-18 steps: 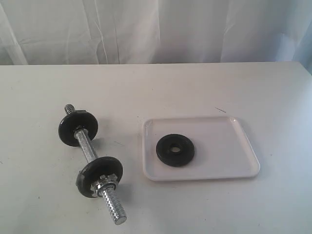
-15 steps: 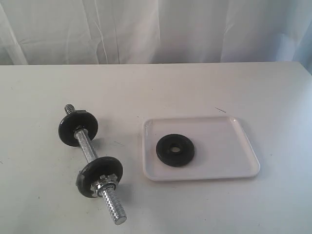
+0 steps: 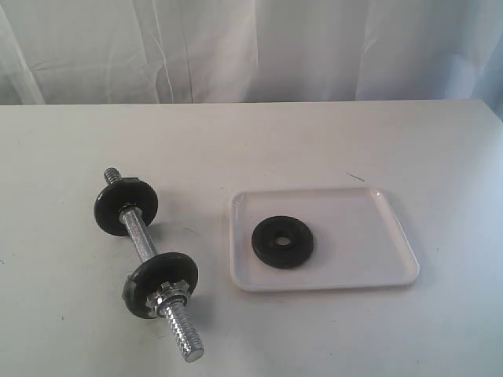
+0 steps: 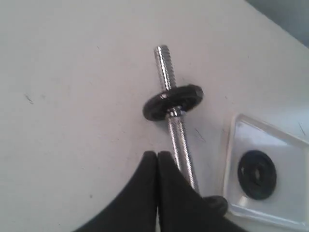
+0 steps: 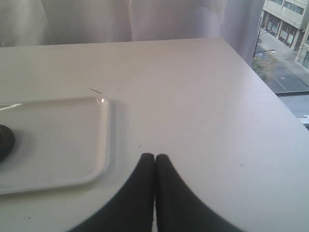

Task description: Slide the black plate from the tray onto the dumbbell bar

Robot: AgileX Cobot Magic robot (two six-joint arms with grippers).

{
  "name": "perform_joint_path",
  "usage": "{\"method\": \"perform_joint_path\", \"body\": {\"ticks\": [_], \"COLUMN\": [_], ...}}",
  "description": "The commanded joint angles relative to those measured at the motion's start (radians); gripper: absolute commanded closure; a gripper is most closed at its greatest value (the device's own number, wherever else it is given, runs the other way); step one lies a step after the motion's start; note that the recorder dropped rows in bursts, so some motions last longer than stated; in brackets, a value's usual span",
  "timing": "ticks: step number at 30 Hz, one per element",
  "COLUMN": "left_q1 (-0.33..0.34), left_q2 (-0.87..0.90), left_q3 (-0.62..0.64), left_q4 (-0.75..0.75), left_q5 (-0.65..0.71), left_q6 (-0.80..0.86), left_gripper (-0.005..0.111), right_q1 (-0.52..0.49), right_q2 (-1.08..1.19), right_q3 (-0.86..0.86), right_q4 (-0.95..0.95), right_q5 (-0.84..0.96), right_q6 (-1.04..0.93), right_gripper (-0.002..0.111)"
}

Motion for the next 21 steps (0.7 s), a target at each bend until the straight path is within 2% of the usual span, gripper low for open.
{"method": "perform_joint_path", "body": {"ticks": [1, 2, 4, 6, 8, 15, 21], "left_q1": [0.002, 0.002, 0.002, 0.002, 0.002, 0.002, -0.049], "left_q2": [0.187, 0.21, 0.308, 0.379, 0.449, 0.616, 0.666], "left_q3": [-0.07, -0.07, -0.07, -0.07, -0.07, -0.07, -0.069], "left_q4": [-0.282, -0.323, -0.483, -0.555, -0.572, -0.75, -0.767], "left_q5": [0.084, 0.092, 0.159, 0.168, 0.168, 0.175, 0.103], "left_q6": [0.21, 0.258, 0.377, 0.462, 0.492, 0.684, 0.706], "left_gripper": [0.104, 0.1, 0.066, 0.032, 0.013, 0.013, 0.013], "right_q1": [-0.007, -0.007, -0.007, -0.007, -0.007, -0.007, -0.007], "right_q2": [-0.005, -0.005, -0.005, -0.005, -0.005, -0.005, -0.005], "right_q3": [0.005, 0.005, 0.005, 0.005, 0.005, 0.005, 0.005], "right_q4": [-0.008, -0.008, -0.008, -0.008, -0.008, -0.008, -0.008], "right_q5": [-0.015, -0.015, -0.015, -0.015, -0.015, -0.015, -0.015], "right_q6": [0.005, 0.005, 0.005, 0.005, 0.005, 0.005, 0.005], "right_gripper": [0.108, 0.108, 0.108, 0.108, 0.108, 0.108, 0.108]}}
